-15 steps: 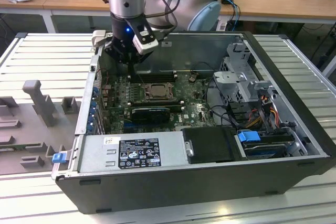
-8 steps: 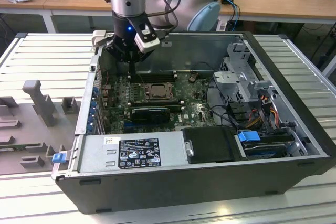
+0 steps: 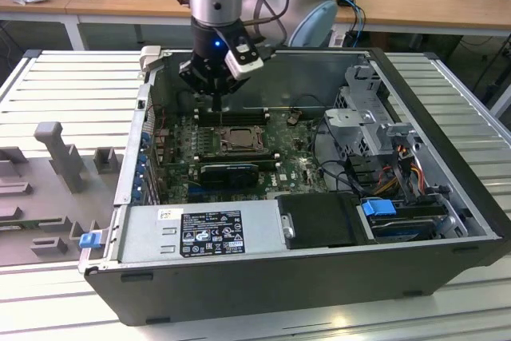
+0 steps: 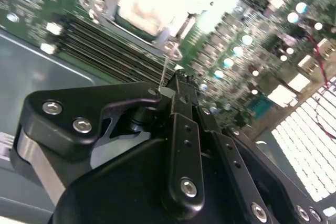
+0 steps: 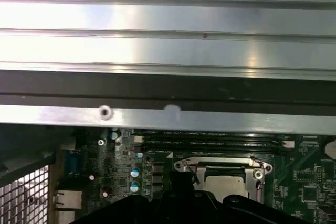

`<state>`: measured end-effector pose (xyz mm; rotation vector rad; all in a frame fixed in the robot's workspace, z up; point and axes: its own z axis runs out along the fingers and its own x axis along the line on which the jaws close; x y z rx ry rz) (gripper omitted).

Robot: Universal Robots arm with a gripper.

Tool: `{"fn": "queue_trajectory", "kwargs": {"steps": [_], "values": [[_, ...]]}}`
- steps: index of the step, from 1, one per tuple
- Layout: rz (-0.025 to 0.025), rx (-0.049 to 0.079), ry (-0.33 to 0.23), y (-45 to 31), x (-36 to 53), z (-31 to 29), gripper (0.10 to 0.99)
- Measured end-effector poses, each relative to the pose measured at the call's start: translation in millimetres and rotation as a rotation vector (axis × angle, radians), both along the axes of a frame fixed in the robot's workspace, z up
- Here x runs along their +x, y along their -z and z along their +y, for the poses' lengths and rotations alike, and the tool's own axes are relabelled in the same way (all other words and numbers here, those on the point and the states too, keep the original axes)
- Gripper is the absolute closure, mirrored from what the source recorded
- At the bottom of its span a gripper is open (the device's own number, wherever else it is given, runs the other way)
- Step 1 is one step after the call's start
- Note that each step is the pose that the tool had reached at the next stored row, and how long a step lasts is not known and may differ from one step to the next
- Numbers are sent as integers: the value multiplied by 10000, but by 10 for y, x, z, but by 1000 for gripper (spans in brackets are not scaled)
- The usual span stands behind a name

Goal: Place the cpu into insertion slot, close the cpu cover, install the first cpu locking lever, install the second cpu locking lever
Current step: 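Install the first cpu locking lever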

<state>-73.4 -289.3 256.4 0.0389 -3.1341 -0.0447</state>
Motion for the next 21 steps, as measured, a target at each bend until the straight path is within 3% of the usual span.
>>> {"fn": "queue_trajectory", "kwargs": {"steps": [5, 6, 7, 8, 9, 15, 18, 21], "values": [[2, 2, -27, 3, 216, 0, 980], [1, 24, -29, 4, 226, -1, 980], [0, 149, -29, 5, 228, -1, 980], [-21, 401, -29, 8, 228, -9, 980], [-25, 472, -29, 21, 229, -12, 980], [-23, 491, -28, 150, 296, -8, 980], [-23, 592, -39, 167, 317, -6, 980], [-22, 595, -90, 203, 337, -3, 980]]}}
